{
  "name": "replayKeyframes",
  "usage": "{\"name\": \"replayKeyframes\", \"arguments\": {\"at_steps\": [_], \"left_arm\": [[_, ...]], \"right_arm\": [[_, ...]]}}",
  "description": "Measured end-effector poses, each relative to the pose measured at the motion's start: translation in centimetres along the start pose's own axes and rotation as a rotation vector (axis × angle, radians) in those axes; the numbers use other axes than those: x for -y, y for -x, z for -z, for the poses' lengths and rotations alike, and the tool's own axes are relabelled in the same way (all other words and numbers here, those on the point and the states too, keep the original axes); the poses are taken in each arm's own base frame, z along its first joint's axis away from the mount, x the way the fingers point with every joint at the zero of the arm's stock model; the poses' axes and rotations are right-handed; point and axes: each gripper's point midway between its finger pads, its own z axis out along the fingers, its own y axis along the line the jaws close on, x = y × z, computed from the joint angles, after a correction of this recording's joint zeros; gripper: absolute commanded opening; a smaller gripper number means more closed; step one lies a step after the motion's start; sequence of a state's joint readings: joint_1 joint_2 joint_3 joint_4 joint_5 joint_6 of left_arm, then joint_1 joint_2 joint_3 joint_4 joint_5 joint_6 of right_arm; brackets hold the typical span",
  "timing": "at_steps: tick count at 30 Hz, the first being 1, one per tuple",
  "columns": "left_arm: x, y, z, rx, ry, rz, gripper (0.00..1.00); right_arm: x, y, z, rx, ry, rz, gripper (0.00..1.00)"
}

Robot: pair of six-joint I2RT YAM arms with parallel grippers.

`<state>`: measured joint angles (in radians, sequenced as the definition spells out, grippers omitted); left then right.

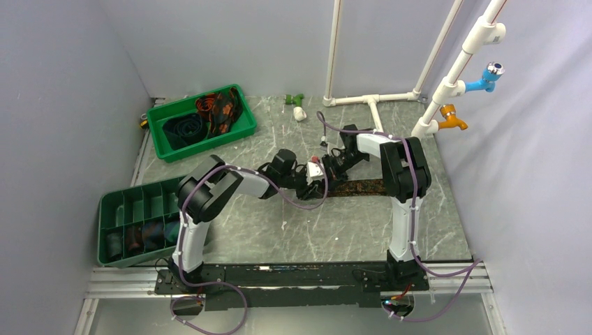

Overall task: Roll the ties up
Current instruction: Roll the tie at the center of the board.

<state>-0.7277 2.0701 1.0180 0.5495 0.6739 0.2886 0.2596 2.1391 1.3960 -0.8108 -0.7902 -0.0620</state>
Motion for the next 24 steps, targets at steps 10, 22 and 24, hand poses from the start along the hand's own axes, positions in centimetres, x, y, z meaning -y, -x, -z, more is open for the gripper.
{"name": "replayKeyframes", "arguments": {"at_steps": [10, 22, 24], "left_arm": [[-0.3, -0.4, 0.3, -0.146, -0.055, -0.029, 0.1], [-0.5, -0.4, 0.4, -0.19, -0.06, 0.001, 0.1], [-0.5, -0.4, 0.4, -0.192, -0.06, 0.003, 0.1]], "right_arm": [[-0.1, -0.5, 3.0, 0.004, 0.008, 0.002, 0.4], [-4.5, 0.9, 4.5, 0.081, 0.153, -0.023, 0.5], [-4.5, 1.1, 4.2, 0.09, 0.155, -0.031, 0.5]]}}
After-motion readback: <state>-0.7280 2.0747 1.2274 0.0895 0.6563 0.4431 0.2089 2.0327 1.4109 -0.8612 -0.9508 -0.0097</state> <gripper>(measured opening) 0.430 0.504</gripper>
